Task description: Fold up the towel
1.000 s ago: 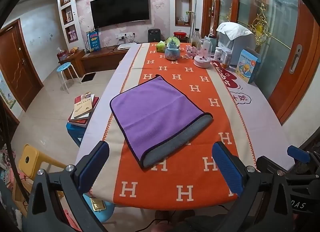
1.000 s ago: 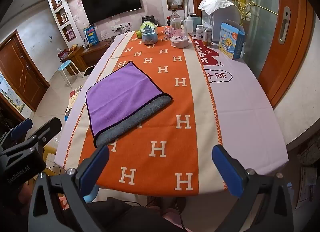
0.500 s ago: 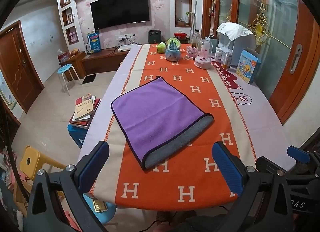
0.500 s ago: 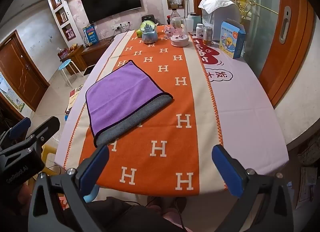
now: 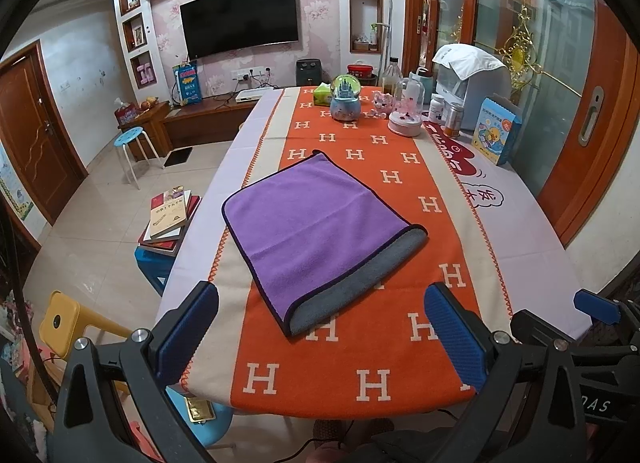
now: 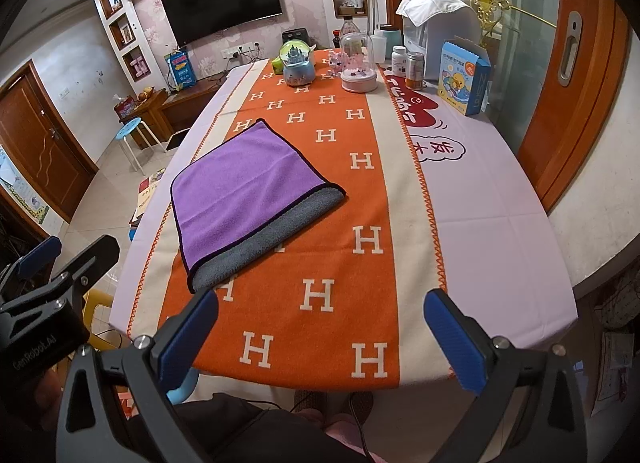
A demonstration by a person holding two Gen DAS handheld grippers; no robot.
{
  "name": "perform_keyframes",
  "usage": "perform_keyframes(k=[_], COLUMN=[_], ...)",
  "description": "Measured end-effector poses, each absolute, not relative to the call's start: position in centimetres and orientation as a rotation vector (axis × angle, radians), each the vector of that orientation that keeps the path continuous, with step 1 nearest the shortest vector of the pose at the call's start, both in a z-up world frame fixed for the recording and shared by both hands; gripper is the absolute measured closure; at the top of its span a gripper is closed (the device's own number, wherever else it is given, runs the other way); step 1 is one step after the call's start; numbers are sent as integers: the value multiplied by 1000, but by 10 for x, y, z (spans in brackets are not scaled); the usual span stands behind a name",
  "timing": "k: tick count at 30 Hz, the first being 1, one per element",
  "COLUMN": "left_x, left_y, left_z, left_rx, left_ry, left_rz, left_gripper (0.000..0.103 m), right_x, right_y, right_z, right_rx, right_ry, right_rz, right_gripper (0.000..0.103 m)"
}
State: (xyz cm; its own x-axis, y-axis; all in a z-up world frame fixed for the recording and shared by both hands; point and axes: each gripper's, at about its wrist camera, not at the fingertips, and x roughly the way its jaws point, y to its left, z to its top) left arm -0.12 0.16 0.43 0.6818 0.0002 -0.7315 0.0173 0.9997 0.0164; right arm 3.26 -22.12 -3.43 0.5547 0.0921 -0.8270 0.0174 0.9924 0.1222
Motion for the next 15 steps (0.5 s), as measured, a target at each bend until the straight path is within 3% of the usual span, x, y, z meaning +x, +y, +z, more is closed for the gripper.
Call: perform_keyframes(k=[15], left_x=[-7], left_y=[8], left_z=[1], left_rx=[18], left_ry=[820], left_rz=[-28], left_gripper=[1], right_x=[28], right_y=[-221], right_z=[-37], right_rx=[124], right_ry=[982], right_rz=[21], right_gripper=[0])
